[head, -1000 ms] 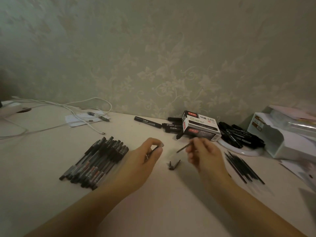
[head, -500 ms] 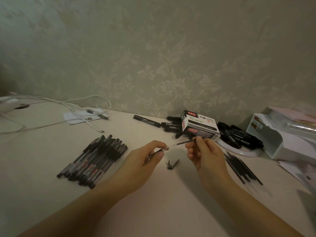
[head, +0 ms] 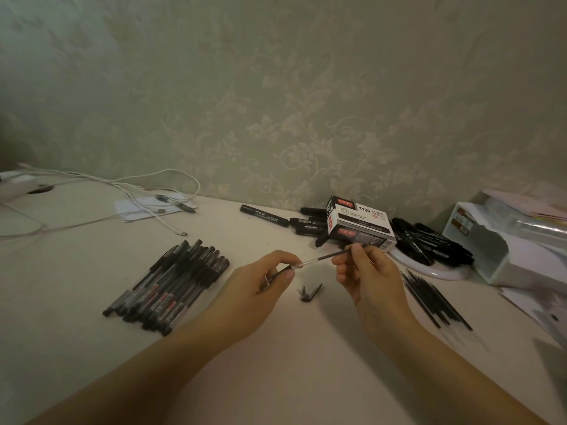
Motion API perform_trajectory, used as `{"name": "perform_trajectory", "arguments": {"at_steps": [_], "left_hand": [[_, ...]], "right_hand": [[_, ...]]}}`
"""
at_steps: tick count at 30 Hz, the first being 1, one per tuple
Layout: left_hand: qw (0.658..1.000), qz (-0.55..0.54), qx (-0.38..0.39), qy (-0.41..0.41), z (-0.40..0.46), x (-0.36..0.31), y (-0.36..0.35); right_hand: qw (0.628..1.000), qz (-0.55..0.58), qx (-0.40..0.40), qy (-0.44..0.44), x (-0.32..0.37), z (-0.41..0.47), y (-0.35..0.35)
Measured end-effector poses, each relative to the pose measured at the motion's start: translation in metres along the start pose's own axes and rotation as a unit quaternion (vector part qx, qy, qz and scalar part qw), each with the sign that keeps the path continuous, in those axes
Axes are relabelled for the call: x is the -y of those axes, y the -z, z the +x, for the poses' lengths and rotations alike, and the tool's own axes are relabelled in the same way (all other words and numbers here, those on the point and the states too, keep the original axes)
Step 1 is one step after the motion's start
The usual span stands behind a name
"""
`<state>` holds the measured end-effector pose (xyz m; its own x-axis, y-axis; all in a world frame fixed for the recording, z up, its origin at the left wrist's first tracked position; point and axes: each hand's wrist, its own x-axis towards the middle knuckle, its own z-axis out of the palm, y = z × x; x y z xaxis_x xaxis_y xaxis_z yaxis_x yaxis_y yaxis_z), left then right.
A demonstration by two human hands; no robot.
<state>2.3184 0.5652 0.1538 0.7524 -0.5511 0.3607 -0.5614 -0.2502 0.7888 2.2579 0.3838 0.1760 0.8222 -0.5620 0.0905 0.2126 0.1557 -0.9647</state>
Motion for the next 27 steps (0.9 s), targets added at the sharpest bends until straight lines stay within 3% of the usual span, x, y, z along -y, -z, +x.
{"name": "perform_trajectory", "arguments": {"at_steps": [12,21,27], "left_hand": [[1.0,0.003,-0.004,-0.002,0.0,0.002,0.0],[1.0,0.007,-0.013,0.011,0.001,0.01,0.001],[1.0,0.024,-0.015,0.0,0.002,0.01,0.003]], "right_hand": [[1.0,-0.001,0.002,0.025,-0.005,0.004,0.003],[0.964,-0.097,0.062,0.238,-0.007,-0.007,0.0],[0.939,-0.14,0.086,0.302,-0.006,-0.012,-0.002]]}}
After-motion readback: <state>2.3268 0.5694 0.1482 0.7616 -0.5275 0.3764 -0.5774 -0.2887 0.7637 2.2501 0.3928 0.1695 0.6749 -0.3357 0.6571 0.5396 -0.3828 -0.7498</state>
